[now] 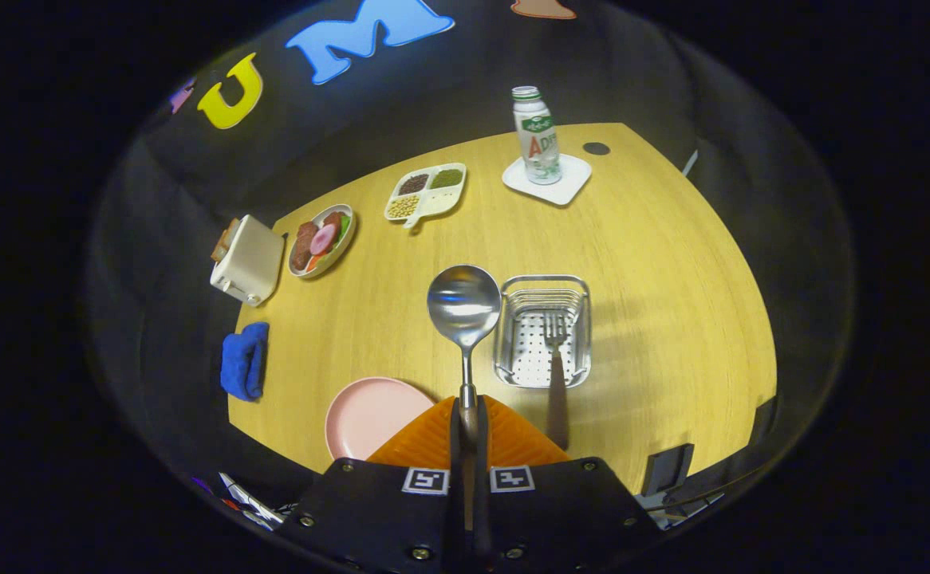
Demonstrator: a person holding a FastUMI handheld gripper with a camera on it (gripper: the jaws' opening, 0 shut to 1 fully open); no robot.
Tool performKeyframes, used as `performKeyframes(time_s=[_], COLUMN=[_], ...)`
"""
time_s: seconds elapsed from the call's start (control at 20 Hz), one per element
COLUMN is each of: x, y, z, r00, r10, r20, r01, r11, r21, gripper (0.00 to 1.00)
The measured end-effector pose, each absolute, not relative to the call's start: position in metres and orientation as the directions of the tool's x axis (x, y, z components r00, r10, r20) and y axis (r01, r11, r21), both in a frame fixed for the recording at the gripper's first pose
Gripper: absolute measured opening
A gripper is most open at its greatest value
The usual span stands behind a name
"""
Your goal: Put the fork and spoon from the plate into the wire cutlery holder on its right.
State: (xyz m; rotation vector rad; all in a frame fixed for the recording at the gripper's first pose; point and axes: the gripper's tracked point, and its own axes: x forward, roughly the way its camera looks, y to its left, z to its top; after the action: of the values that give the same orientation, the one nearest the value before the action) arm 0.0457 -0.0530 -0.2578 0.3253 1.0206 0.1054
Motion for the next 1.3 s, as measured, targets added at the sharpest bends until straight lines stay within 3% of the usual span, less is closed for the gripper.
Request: performKeyframes(time_s=[0.25, 0.75, 0.95, 1.1, 1.3], x=[0.029, 0.032, 0.036, 0.038, 0.036], y=[-0.072, -0.075, -0.074, -0.074, -0.067], z=[-0.281, -0.287, -0.281, -0.273, -0.260], r00=[0.450, 0.436, 0.456, 0.472, 0.495], r10=[0.195, 0.158, 0.156, 0.151, 0.165], r20=[-0.872, -0.886, -0.876, -0.868, -0.853], r01=[0.129, 0.175, 0.177, 0.175, 0.170], r11=[0.951, 0.951, 0.949, 0.949, 0.944], r21=[0.279, 0.256, 0.261, 0.261, 0.282], gripper=[0.05, 0.08, 0.17, 0.32, 0.32])
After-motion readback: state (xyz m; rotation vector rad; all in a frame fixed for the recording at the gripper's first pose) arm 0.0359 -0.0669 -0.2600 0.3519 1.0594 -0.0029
